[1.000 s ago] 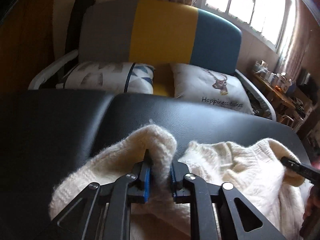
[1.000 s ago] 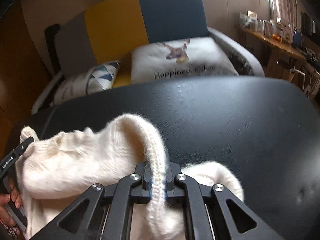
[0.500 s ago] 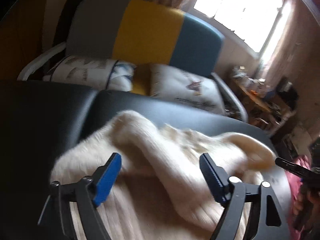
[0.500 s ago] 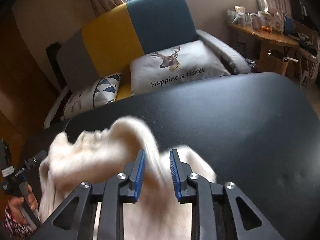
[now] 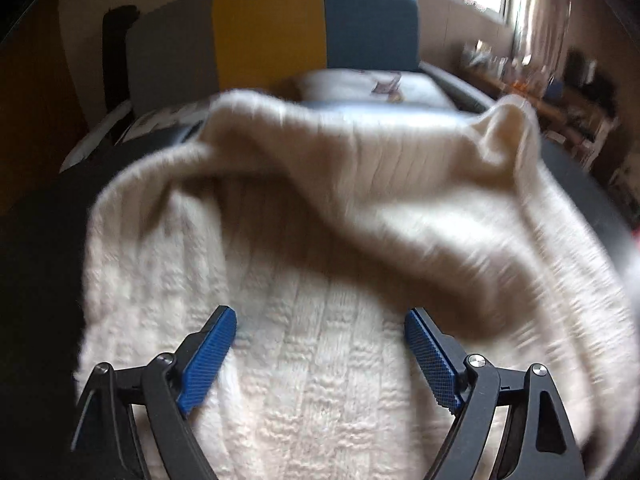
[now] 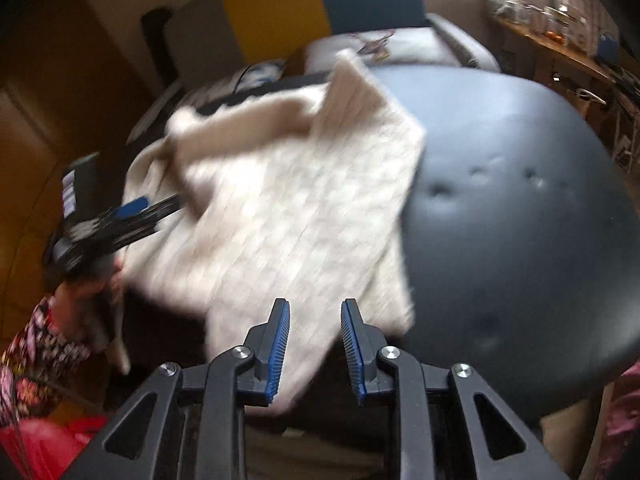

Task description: Fold clothes

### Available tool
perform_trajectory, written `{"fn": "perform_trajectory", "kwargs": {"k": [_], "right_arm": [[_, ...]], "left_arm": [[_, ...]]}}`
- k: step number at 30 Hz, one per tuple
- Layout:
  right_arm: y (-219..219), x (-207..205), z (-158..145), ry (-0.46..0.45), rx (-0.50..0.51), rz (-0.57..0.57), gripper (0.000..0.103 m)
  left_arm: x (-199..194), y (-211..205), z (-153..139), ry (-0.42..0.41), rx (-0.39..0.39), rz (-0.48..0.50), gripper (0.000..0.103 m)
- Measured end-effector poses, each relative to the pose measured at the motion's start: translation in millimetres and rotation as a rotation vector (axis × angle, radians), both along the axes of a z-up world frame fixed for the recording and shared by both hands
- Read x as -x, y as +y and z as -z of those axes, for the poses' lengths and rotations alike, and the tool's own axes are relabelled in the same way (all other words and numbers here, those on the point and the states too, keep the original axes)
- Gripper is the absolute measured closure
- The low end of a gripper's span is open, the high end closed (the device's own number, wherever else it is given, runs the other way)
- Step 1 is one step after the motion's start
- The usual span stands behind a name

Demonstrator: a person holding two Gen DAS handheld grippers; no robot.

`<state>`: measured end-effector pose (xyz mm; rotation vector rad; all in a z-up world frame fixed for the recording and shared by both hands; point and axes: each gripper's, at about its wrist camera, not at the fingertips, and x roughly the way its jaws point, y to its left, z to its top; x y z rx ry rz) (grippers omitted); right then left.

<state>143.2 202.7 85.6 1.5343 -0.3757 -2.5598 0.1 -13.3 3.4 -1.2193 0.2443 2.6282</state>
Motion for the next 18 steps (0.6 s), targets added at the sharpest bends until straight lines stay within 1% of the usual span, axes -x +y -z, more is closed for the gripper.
{"fn": "perform_trajectory", "kwargs": {"k": [1,3,6,8,13,14,15,16,17,18], "right_arm": [[-10.9,-4.0,0.1,0.005,0.008,-0.024,0.077],[-33.8,-6.0,3.6,0.006,-0.014,-0.072,0.076],[-68.3,-4.3,14.3,-0.014,-0.113,-0.146,0.075],[-85.5,-3.0,24.9,-0.038,-0.182,-0.183,0.075],[-96.3,-0.4,53.4,-0.078,-0.303,-0.189,0.075],[-93.4,-0.8,54.7,-0.072,-0.291,-0.181,0.076],[-88.7,-1.6,54.1,-0.059,-0.264,-0.171,0.085],[-83.1,-2.2,52.8,-0.054,-0.239,-0.164,0.089],[-77.3,-2.6,51.2,-0.052,-0.214,-0.158,0.098],[-69.7,-3.4,48.3,-0.047,-0.182,-0.145,0.103]], "left_arm": [[-2.1,3.6,-0.4,0.013,0.02,0.003,0.013],[-3.5,6.1,1.2,0.015,0.034,0.008,0.012],[-2.4,-1.9,1.8,0.003,-0.004,-0.003,0.012],[-3.5,-4.3,1.5,0.004,-0.015,-0.003,0.012],[-7.1,-4.5,3.5,0.012,-0.018,-0.001,0.012],[-6.1,-3.0,4.6,0.01,-0.023,0.0,0.011],[-3.6,-1.6,4.5,0.006,-0.031,0.002,0.011],[-1.8,-1.4,4.6,0.004,-0.035,0.003,0.011],[-0.2,-1.3,4.7,0.002,-0.039,0.003,0.01],[-0.3,-0.7,5.0,0.002,-0.039,0.004,0.009]]}}
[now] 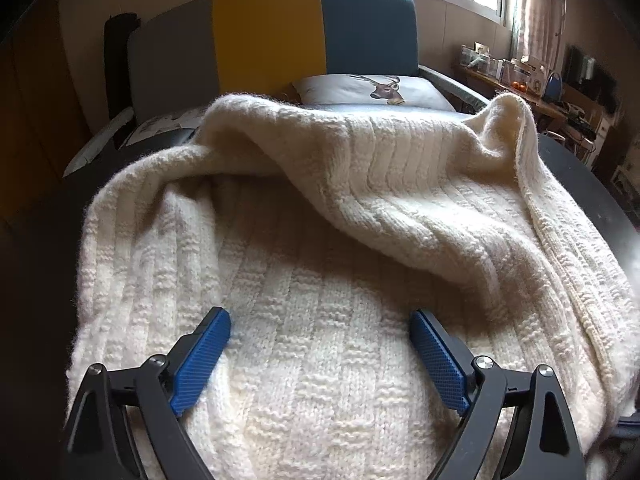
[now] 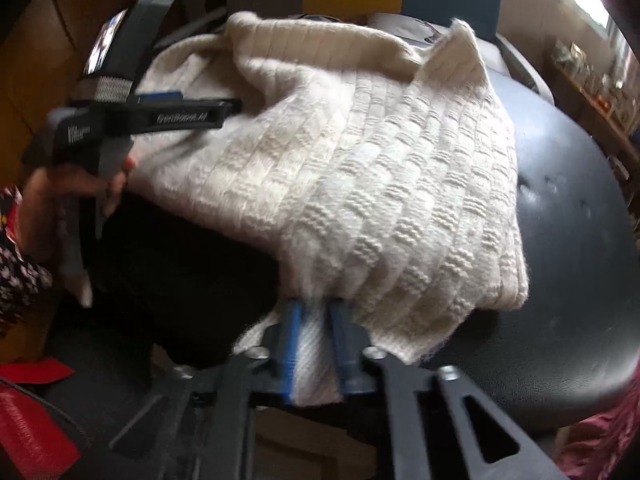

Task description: Fold clothes

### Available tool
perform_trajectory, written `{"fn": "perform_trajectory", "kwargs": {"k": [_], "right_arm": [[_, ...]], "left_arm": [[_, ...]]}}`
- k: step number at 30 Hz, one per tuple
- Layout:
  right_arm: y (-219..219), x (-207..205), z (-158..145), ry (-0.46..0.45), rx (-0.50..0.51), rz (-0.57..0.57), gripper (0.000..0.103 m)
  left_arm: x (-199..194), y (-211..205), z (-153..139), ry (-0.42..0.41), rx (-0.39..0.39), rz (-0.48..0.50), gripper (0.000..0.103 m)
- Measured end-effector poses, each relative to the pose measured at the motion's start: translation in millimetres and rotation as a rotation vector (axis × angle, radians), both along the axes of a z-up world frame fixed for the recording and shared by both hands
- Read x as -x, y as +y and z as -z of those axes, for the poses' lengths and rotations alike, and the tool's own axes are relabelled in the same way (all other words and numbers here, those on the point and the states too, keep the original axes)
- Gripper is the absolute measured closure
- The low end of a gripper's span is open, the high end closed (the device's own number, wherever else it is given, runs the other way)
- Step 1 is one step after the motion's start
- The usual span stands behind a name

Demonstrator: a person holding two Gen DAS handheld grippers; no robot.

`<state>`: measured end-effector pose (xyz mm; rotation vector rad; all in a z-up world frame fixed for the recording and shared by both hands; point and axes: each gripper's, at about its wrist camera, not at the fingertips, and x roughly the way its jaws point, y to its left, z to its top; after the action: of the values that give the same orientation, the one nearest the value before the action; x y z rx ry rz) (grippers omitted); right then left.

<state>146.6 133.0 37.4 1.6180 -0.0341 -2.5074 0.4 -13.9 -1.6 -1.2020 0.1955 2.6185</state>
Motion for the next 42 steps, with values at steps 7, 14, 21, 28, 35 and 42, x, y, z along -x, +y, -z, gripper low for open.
{"fn": "perform_trajectory", "kwargs": {"k": [7,14,21,28,35,42], "right_arm": [[52.2,-6.2,-57.6,0.157,0.051,0.091,0.103],[28.8,10.4,-55.8,0.059,0.1,0.026,0.074],[-17.7,27.4,-16.3,0.016,0.057,0.052,0.043],[-10.6,24.2,-8.4,0.049,-0.071,0.073,0.085],[42.0,18.5,-52.2,0.132,-0.039,0.12,0.094],[135.0,44.2,-104.1,0.252,-0.11,0.286,0.094]], "left_arm": [[1.5,0.1,-0.4,-0.005,-0.017,0.007,0.007],[3.0,1.4,0.3,-0.009,-0.017,0.013,0.003],[3.1,-2.5,-0.5,-0.011,-0.039,0.02,0.003],[2.0,-5.0,-1.0,-0.012,-0.058,0.028,0.002],[1.5,-3.2,-1.0,-0.014,-0.052,0.031,0.001],[0.8,-1.4,-0.5,-0.015,-0.04,0.032,0.001]]}}
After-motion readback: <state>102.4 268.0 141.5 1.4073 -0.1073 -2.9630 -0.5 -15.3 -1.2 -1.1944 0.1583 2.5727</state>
